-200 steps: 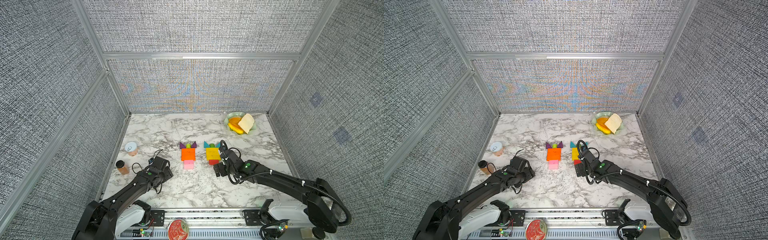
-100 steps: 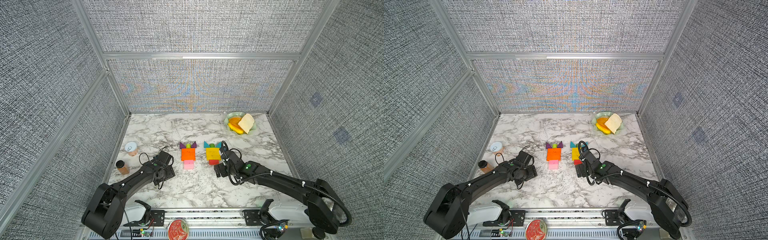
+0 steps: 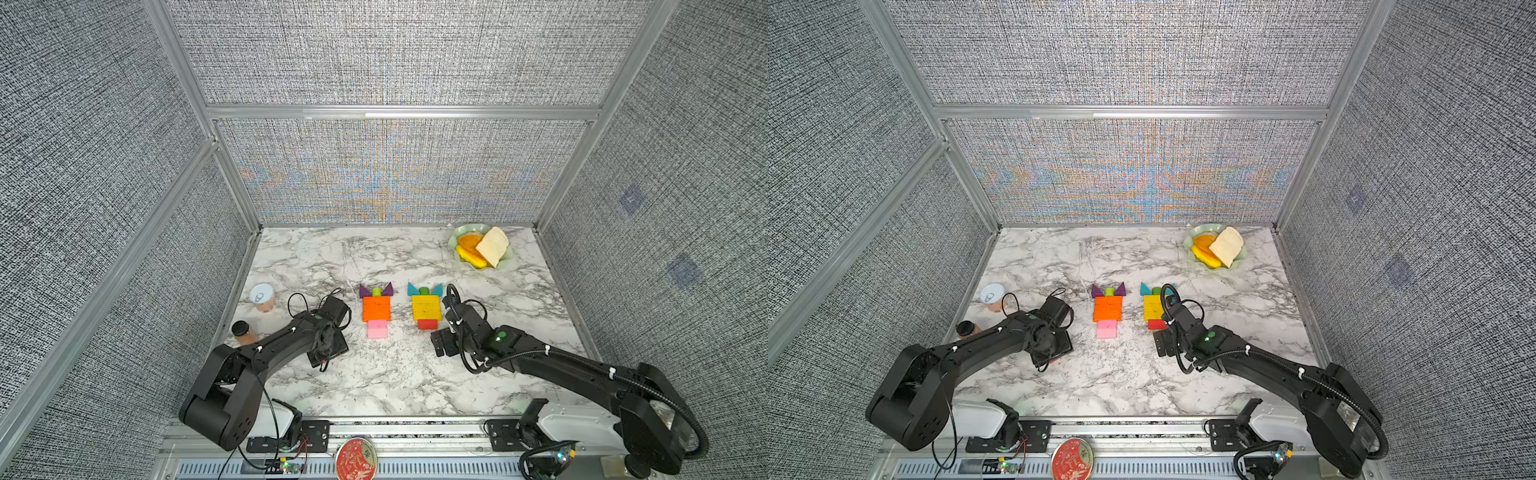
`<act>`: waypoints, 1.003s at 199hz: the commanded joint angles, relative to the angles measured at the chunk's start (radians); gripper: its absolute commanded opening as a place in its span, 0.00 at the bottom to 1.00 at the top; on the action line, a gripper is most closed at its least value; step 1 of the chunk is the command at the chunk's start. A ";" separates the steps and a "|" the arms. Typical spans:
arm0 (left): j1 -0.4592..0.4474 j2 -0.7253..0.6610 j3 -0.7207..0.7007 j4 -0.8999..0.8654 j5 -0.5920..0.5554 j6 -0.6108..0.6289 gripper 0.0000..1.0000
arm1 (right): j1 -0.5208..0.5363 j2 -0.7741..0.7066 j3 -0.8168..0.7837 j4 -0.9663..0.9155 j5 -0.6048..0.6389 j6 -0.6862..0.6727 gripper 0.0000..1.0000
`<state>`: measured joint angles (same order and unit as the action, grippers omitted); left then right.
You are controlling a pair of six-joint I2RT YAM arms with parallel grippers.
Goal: Assemble a carrot with building blocks
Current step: Pick up the building block from the center of the board, then place the building block at the center of the board.
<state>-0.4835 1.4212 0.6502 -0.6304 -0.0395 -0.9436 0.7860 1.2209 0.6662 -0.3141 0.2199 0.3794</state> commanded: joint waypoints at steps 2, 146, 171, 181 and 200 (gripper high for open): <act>-0.003 0.043 -0.026 -0.071 0.097 -0.027 0.63 | 0.001 -0.007 -0.004 0.015 -0.005 -0.004 0.97; -0.292 0.037 0.232 -0.196 0.033 -0.134 0.63 | -0.102 -0.084 -0.032 -0.027 0.078 0.077 0.97; -0.394 0.111 0.324 -0.175 0.024 -0.162 0.63 | -0.176 -0.125 -0.053 -0.043 0.083 0.101 0.97; -0.436 0.153 0.376 -0.171 0.014 -0.163 0.63 | -0.202 -0.143 -0.065 -0.043 0.079 0.109 0.97; -0.499 0.248 0.475 -0.165 -0.002 -0.153 0.63 | -0.237 -0.174 -0.090 -0.031 0.079 0.118 0.97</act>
<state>-0.9283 1.5917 1.0424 -0.8059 -0.0105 -1.0859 0.5781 1.0729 0.5964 -0.3405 0.2886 0.4637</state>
